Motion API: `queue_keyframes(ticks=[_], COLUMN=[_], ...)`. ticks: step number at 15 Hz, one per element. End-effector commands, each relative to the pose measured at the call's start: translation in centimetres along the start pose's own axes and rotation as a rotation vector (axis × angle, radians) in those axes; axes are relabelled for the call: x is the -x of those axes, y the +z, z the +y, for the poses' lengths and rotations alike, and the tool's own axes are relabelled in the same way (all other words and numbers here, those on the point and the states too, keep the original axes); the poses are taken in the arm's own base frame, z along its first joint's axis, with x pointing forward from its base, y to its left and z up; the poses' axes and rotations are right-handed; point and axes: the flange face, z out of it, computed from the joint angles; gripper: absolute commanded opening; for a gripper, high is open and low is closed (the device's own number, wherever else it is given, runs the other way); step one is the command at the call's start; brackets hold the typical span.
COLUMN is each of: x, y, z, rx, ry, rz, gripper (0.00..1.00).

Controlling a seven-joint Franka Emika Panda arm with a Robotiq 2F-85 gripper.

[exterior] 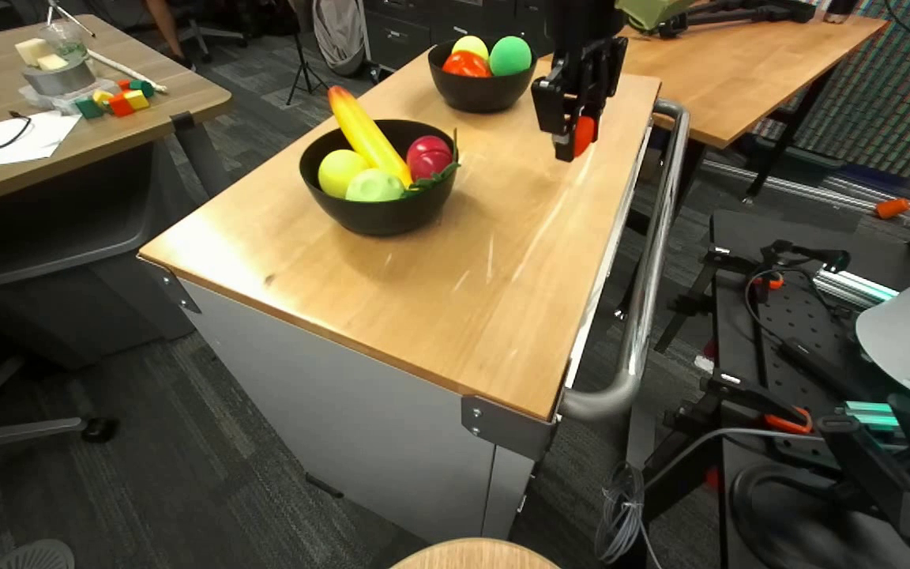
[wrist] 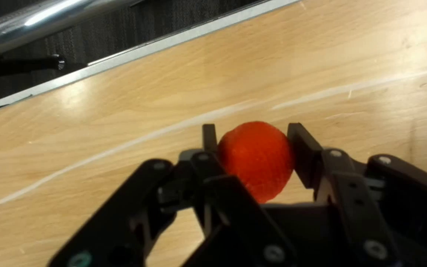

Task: Take all the contents from the black bowls and place them on the table one at at time starting with the left bowl then right bowl

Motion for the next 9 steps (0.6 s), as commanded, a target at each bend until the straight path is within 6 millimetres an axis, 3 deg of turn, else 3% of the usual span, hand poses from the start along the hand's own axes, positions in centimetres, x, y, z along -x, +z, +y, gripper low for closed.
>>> queue_keyframes(ticks=[1,2,3,4,7,9], x=[-1.7,-2.0,-2.3,-2.5,-2.9,-2.7], y=[0.7,1.1,1.6,2.0,1.7,-0.8], z=[-0.6,-0.8,-1.1,-1.5,-2.3,-3.3], rx=[0.012,0.009,0.009,0.011,0.019,0.016], ry=[0.013,0.011,0.004,-0.003,-0.021,-0.051], rz=[0.021,0.013,0.003,-0.004,-0.003,0.032], gripper=[0.24,0.24,0.41,0.72,0.91,1.00])
